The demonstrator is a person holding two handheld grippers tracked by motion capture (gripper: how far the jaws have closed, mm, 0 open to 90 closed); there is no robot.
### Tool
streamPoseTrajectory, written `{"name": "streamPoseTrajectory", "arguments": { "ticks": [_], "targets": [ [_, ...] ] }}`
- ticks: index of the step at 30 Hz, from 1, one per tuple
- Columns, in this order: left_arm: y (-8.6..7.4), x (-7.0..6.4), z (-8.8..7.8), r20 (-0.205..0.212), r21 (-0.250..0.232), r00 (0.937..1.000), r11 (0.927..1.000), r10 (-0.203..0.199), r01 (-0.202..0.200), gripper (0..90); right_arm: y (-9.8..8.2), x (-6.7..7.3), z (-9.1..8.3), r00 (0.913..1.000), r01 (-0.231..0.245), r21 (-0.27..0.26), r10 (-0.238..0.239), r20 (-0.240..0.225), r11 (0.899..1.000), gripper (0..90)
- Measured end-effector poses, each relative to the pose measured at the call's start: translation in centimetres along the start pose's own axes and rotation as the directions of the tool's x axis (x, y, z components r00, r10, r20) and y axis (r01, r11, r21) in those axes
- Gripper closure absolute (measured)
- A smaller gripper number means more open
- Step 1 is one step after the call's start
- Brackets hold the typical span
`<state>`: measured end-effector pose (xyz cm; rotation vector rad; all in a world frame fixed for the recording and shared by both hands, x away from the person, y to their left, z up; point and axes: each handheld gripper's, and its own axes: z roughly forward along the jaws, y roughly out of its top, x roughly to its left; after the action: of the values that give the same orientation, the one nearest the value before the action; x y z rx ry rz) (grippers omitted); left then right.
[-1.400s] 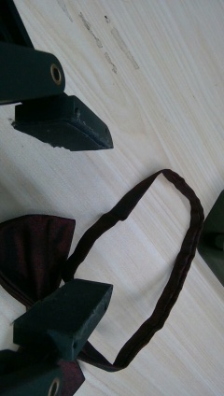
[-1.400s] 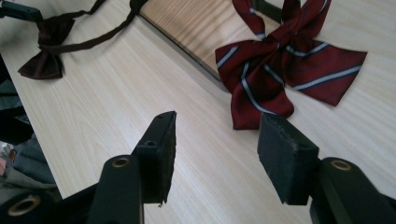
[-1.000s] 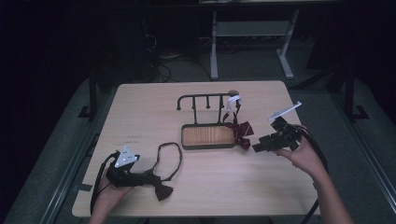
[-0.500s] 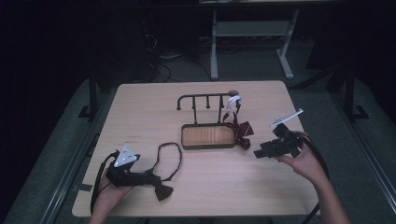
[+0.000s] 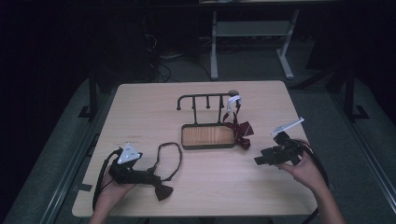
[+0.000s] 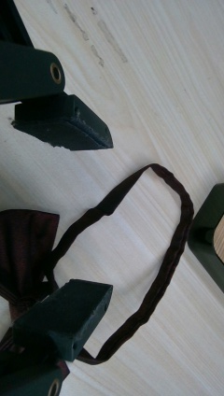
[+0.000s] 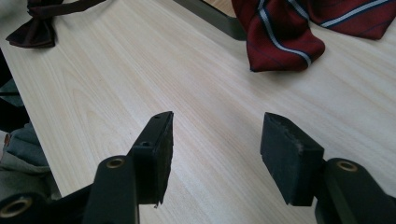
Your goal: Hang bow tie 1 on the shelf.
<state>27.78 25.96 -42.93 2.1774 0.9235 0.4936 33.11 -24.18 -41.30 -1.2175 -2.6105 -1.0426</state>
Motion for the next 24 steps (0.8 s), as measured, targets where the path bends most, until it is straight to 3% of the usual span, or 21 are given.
{"name": "streamPoseTrajectory", "arguments": {
  "ticks": [6, 10, 17, 22, 24],
  "targets": [
    [0.8, 0.2, 0.2, 0.004, 0.021, 0.9999, 0.9997, 0.015, -0.015, 25.6, -0.5, 0.4, 0.4, 0.9996, 0.003, -0.011, -0.003, 0.027, 1.000, 42.4],
    [1.3, 0.1, 0.6, 0.003, 0.027, 0.9998, 0.9994, 0.021, -0.021, 25.7, -1.0, 0.4, 0.4, 0.9997, -0.020, -0.042, 0.020, 0.014, 0.999, 42.3],
    [2.4, 0.3, 1.4, 0.008, 0.049, 0.9991, 0.9979, 0.041, -0.042, 25.8, -1.6, 0.4, 0.8, 0.9987, -0.032, -0.037, 0.033, 0.040, 0.999, 42.3],
    [3.8, 0.3, 2.2, 0.024, 0.112, 0.9935, 0.9873, 0.111, -0.113, 26.1, -2.0, 0.3, 1.3, 0.9962, -0.032, -0.035, 0.034, 0.080, 0.999, 44.4],
    [4.3, 0.4, 2.4, 0.029, 0.130, 0.9922, 0.9837, 0.121, -0.124, 27.5, -2.2, 0.4, 1.3, 0.9953, -0.030, -0.045, 0.033, 0.091, 0.999, 44.7]
  ]
}}
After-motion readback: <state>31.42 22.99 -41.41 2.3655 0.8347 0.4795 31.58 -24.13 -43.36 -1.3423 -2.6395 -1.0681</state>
